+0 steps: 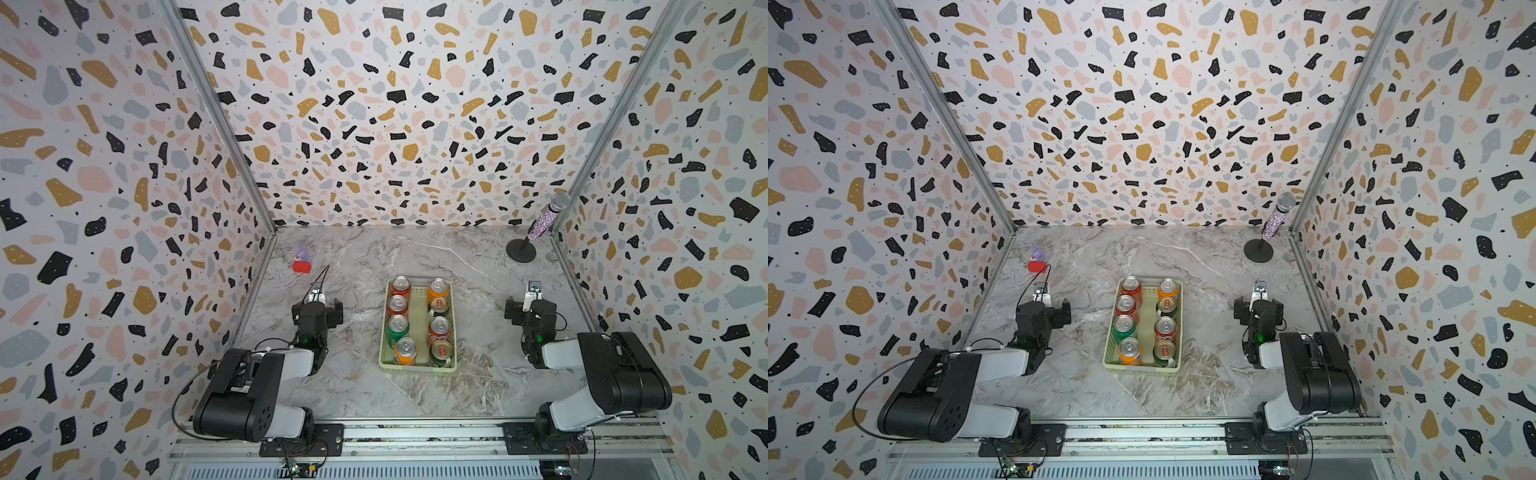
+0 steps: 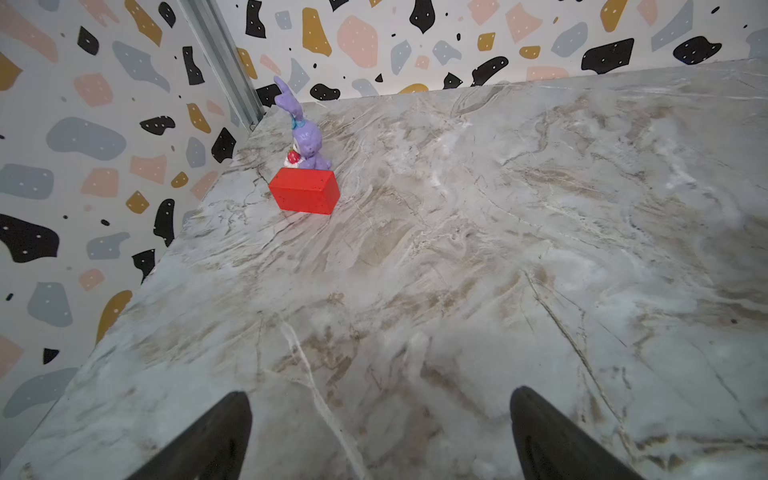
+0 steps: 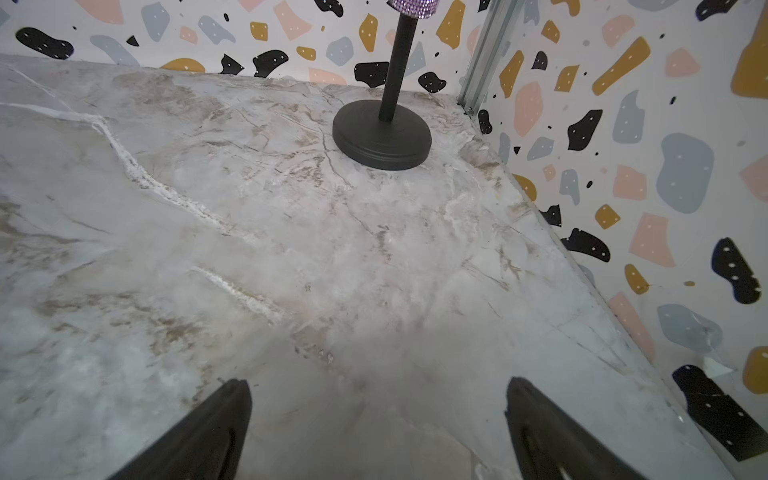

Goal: Take out the drinks from the basket
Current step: Pick up the drink from the basket.

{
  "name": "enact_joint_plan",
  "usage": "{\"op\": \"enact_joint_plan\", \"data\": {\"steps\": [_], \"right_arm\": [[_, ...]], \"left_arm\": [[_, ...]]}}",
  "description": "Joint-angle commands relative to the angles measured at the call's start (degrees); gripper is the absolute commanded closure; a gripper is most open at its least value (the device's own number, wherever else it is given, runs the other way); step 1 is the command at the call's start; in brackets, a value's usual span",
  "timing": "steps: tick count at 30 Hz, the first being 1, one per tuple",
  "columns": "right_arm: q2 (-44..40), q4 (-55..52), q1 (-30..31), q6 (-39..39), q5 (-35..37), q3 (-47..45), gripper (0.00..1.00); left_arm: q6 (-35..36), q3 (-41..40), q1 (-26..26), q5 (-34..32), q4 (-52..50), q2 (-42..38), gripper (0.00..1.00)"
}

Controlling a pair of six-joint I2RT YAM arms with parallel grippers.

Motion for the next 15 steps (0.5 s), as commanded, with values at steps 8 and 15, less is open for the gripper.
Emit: {"op": "enact_joint_plan", "data": {"steps": [8, 15], "right_arm": [[-0.67, -0.91, -0.07, 0.39, -0.09, 1.42, 0.0], [-0.76, -1.02, -0.04, 0.37, -0.12, 1.43, 0.0]], "left_arm": [[0.45, 1.46, 0.08, 0.28, 1.5, 0.03, 0.0], [0.51, 1.46, 0.04, 0.29, 1.5, 0.14, 0.0]]}}
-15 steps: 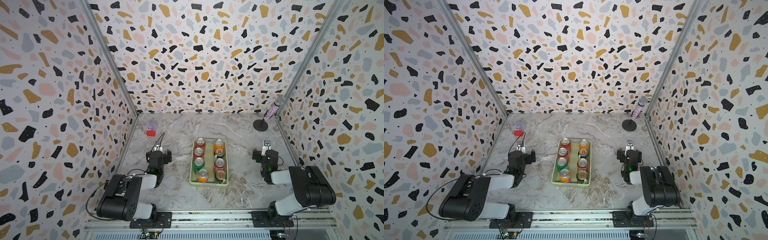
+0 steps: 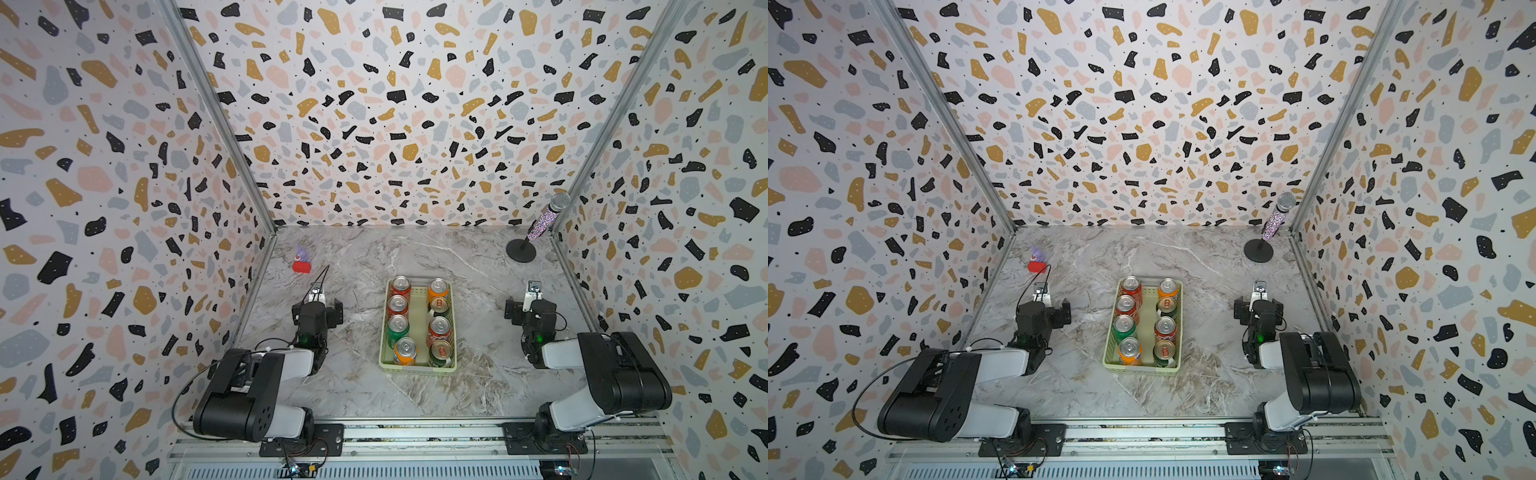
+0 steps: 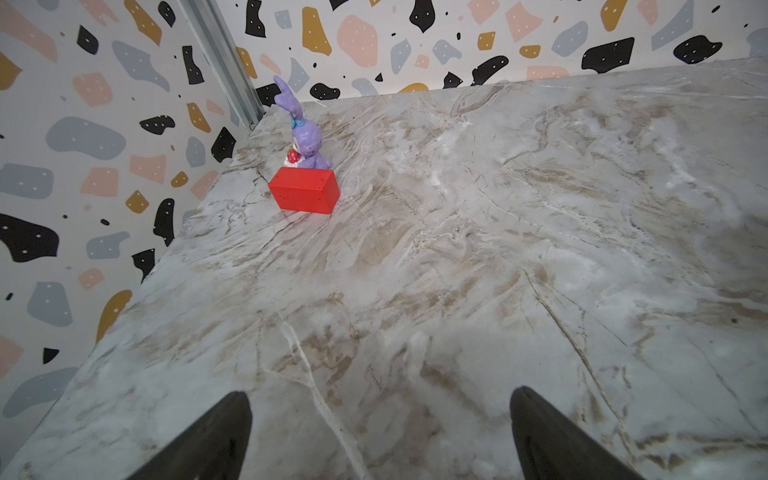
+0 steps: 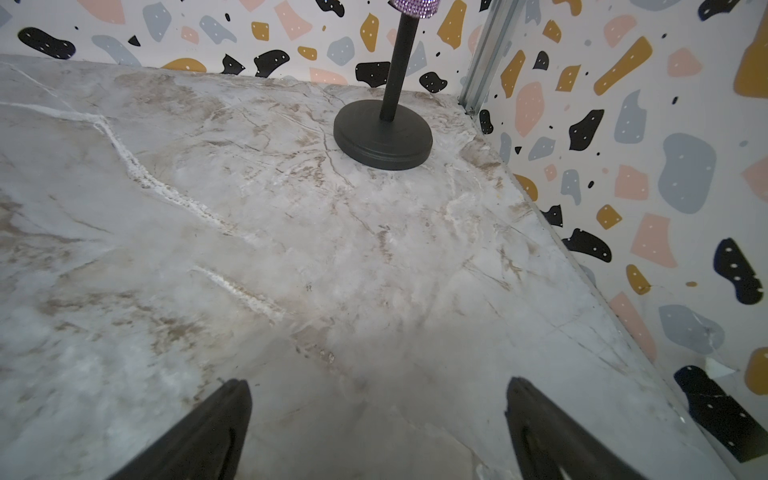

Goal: Take out the drinks from the basket
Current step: Pick up the drink from the basket.

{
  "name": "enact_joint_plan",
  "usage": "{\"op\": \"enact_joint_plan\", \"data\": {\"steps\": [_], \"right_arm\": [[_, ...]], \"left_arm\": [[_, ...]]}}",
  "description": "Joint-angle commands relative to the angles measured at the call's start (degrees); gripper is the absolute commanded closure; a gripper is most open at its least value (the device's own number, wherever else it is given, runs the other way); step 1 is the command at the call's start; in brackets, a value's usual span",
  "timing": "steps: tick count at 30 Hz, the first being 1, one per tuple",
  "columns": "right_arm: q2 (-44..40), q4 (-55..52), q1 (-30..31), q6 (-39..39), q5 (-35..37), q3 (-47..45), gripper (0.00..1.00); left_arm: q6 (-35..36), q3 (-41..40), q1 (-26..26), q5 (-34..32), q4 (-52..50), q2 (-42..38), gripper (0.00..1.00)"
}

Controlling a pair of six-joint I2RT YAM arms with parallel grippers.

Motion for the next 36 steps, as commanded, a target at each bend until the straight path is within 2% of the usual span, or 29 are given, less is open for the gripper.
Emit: {"op": "enact_joint_plan", "data": {"steps": [1, 7, 9, 11, 14, 16, 20, 22, 24, 30, 34, 36], "right_arm": [[-0.72, -0.98, -0.05, 0.39, 0.11, 1.44, 0.0], [-0.78, -0.99, -0.06, 0.39, 0.05, 1.44, 0.0], [-0.85, -0.77, -0.06, 0.39, 0.17, 1.4, 0.0], [-2.77, -3.71, 0.05, 0.67, 0.93, 2.28, 0.0], [-8.73, -18.5, 0.05, 2.54, 4.77, 7.33, 0.0], [-11.36, -30.26, 0.05, 5.08, 6.95, 12.08, 0.0], [-13.18, -50.36, 0.03, 10.69, 10.01, 20.22, 0.0], [-14.96, -60.25, 0.05, 14.66, 7.32, 23.2, 0.0], [-17.63, -66.21, 0.05, 16.85, 1.32, 24.92, 0.0], [-24.84, -78.48, 0.05, 19.81, -18.22, 28.39, 0.05], [-26.08, -85.13, 0.85, 22.48, -29.75, 30.8, 0.08], [-27.45, -86.41, 3.76, 22.63, -35.01, 30.83, 0.08]], "left_arm": [[0.52, 1.46, 0.08, 0.32, 1.5, 0.09, 0.0], [0.58, 1.46, 0.1, 0.34, 1.41, -0.05, 0.0], [0.15, 2.16, 0.02, -1.8, 1.02, -1.97, 0.0], [-1.74, 6.65, -0.03, -5.11, -13.16, -7.94, 0.0], [-6.33, 10.41, -0.16, -12.51, -23.99, -14.14, 0.0], [-11.33, 11.88, -0.16, -13.62, -29.56, -18.64, 0.0], [-27.57, 16.18, -0.16, -14.18, -45.09, -26.64, 0.0], [-34.75, 19.59, 0.84, -9.77, -54.13, -28.78, 0.0], [-38.67, 23.4, 1.49, -4.08, -63.36, -28.55, 0.0], [-36.72, 31.5, 1.43, 13.35, -76.07, -25.69, 0.0], [-35.52, 33.14, 1.25, 24.57, -80.46, -26.88, 0.01], [-36.31, 32.45, 1.07, 28.05, -81.06, -28.78, 0.02]]}}
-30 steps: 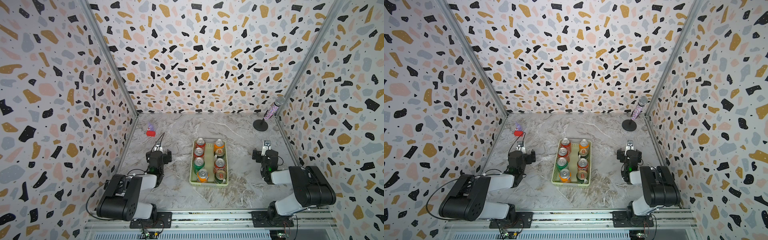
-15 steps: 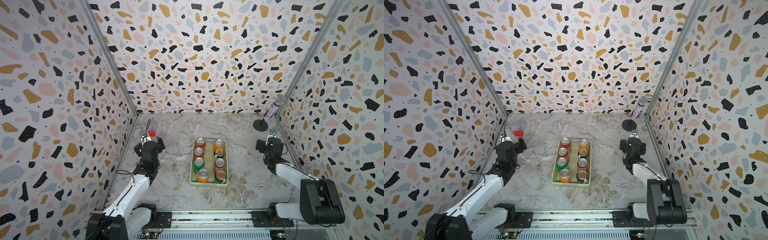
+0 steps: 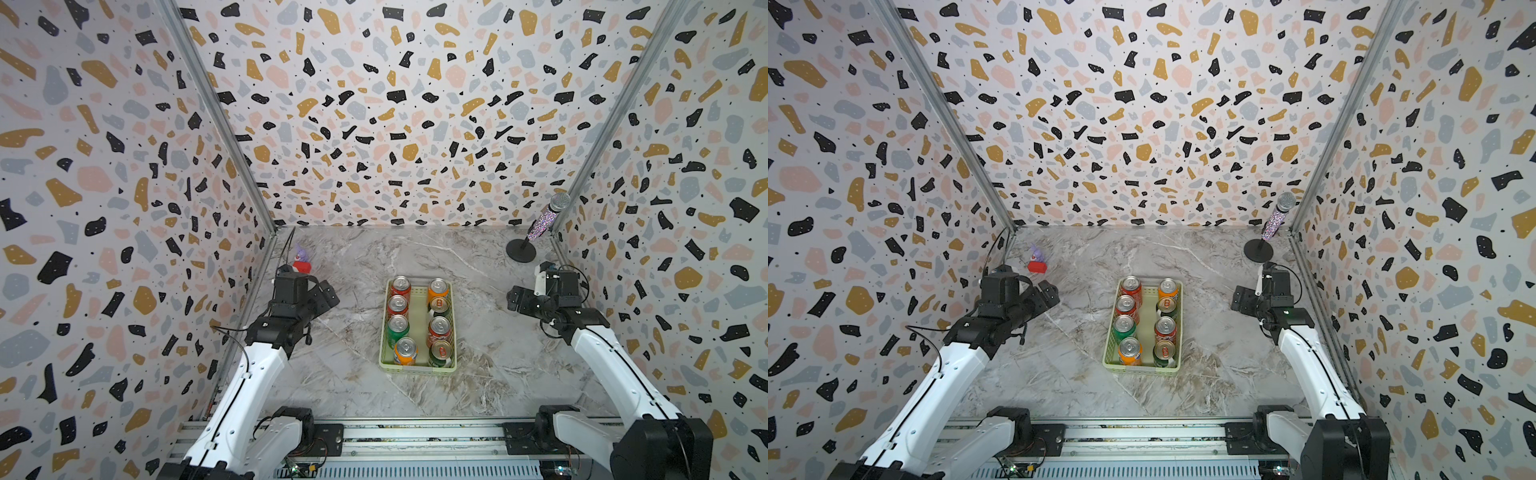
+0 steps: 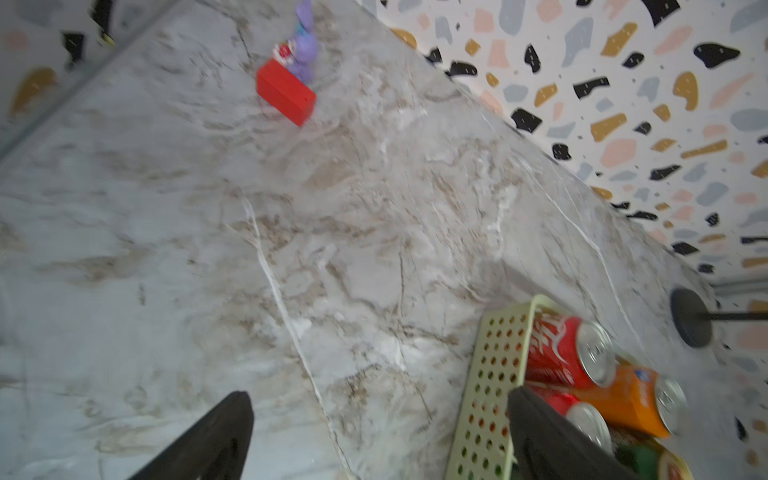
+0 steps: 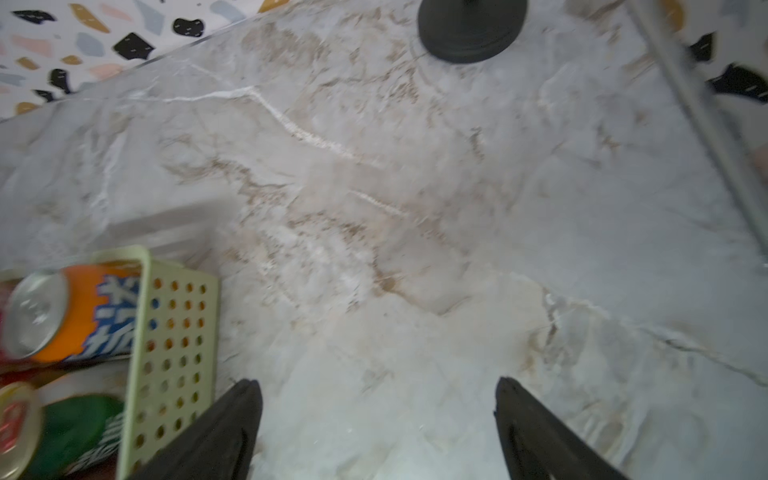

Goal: Take out the drinks from the basket
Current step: Pick up the drink from the basket.

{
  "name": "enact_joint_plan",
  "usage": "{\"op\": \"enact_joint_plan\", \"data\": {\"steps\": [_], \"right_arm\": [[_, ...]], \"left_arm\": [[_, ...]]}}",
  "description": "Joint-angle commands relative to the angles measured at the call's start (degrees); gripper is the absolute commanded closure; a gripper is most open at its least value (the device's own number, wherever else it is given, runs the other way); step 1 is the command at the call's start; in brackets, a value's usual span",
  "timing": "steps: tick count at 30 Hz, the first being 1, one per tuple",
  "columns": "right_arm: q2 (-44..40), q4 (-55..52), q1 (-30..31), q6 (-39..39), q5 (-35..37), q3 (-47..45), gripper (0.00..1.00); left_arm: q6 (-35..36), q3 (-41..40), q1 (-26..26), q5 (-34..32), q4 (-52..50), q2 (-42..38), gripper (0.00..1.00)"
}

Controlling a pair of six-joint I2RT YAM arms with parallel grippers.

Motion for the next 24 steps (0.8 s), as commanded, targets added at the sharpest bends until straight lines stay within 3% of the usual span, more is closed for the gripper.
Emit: {"op": "enact_joint_plan", "data": {"steps": [1, 5, 8, 13, 24], "right_arm": [[-2.73, -9.36, 4.57, 2.51, -12.25, 2.21, 0.07], [-5.78, -14.42, 10.96, 2.81, -8.81, 4.11, 0.07], [-6.11, -20.09, 13.28, 3.5, -6.58, 7.24, 0.09], [-5.32, -28.39, 20.02, 4.33, -2.81, 12.87, 0.12], [-1.53, -28.98, 38.68, 12.4, 8.44, 15.98, 0.14]], "left_arm": [[-1.6, 0.88, -0.29, 10.56, -6.24, -3.13, 0.02], [-3.6, 0.51, -0.29, 14.78, -9.07, -6.29, 0.0], [-1.2, 2.87, -0.58, 17.62, -13.87, -4.46, 0.0], [7.12, 8.31, -2.1, 16.63, -23.3, 1.28, 0.0], [10.72, 11.2, -9.47, 15.18, -22.29, 6.07, 0.0]]}}
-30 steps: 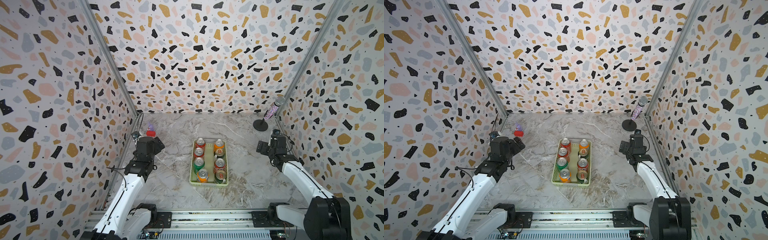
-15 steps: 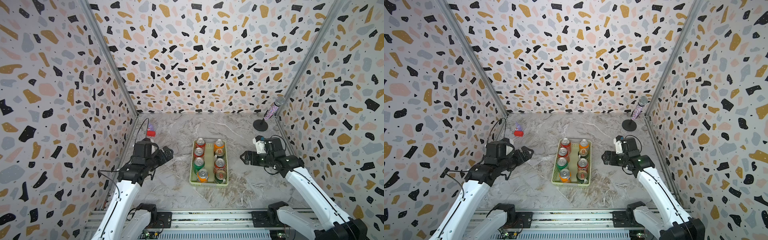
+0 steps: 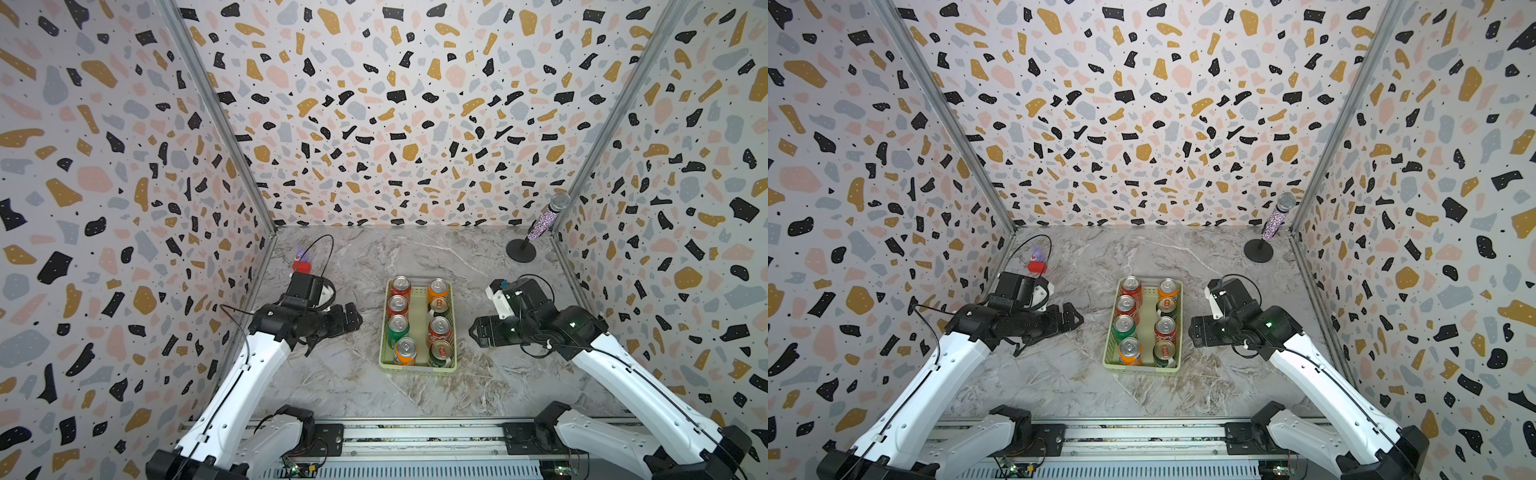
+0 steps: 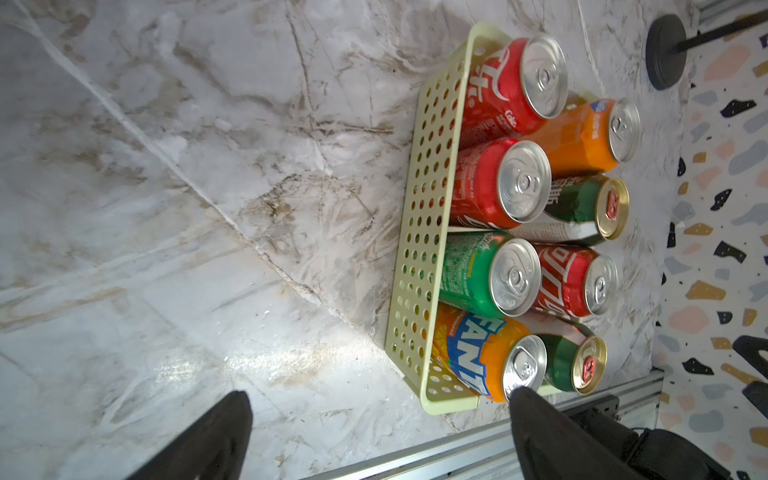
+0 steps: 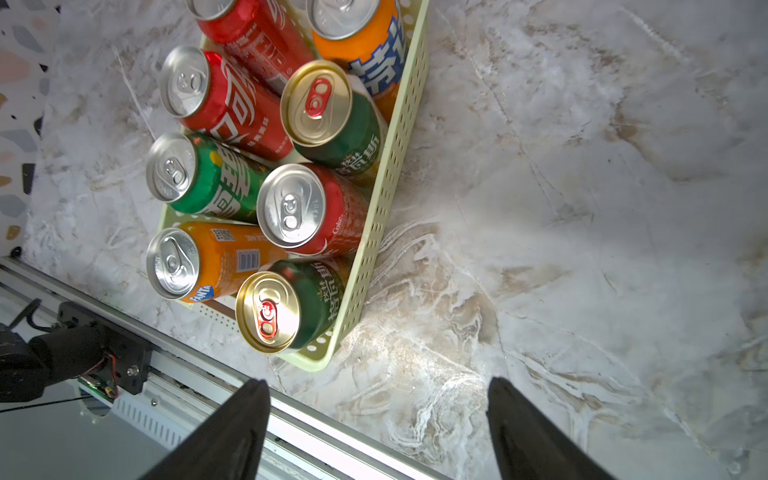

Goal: Take out the drinks from the basket
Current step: Pick up the drink from the basket.

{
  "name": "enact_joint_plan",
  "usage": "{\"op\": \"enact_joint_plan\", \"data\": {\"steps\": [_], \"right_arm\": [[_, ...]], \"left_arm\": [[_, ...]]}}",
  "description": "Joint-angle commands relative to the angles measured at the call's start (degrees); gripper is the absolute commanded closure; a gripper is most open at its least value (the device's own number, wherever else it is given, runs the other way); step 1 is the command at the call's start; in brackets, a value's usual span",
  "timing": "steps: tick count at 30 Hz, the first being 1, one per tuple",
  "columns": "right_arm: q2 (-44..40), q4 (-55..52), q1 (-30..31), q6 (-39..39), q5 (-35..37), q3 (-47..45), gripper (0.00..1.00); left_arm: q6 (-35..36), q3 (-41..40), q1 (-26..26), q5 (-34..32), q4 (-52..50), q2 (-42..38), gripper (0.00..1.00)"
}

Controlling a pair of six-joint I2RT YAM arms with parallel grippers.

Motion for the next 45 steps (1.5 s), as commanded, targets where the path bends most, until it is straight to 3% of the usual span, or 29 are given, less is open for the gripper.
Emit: {"op": "enact_joint_plan", "data": {"steps": [1, 7, 14, 29, 39, 45], "right_arm": [[3.23, -0.56, 6.15, 3.9, 6.55, 3.4, 0.14], [11.21, 0.44, 14.61, 8.39, 13.68, 5.88, 0.14], [15.82, 3.72, 18.39, 11.57, 17.09, 5.36, 0.14], [21.59, 9.84, 21.11, 13.14, 16.68, 3.27, 0.15], [22.94, 12.22, 21.61, 13.84, 14.59, -1.09, 0.17], [25.2, 12.84, 22.2, 13.84, 15.31, -1.52, 0.2]], "left_arm": [[3.66, 2.37, -1.38, 0.05, -0.05, 1.59, 0.0], [5.95, -0.99, -1.46, 4.0, 5.49, 0.13, 0.0], [6.25, -3.7, -1.5, 3.45, 9.11, -0.14, 0.0], [5.21, -3.2, -1.63, 2.03, 9.13, 3.06, 0.0], [-3.43, -6.21, -1.65, 2.92, 8.85, -5.68, 0.0], [-3.77, -7.24, -1.62, 0.02, 9.12, -9.74, 0.0]]}}
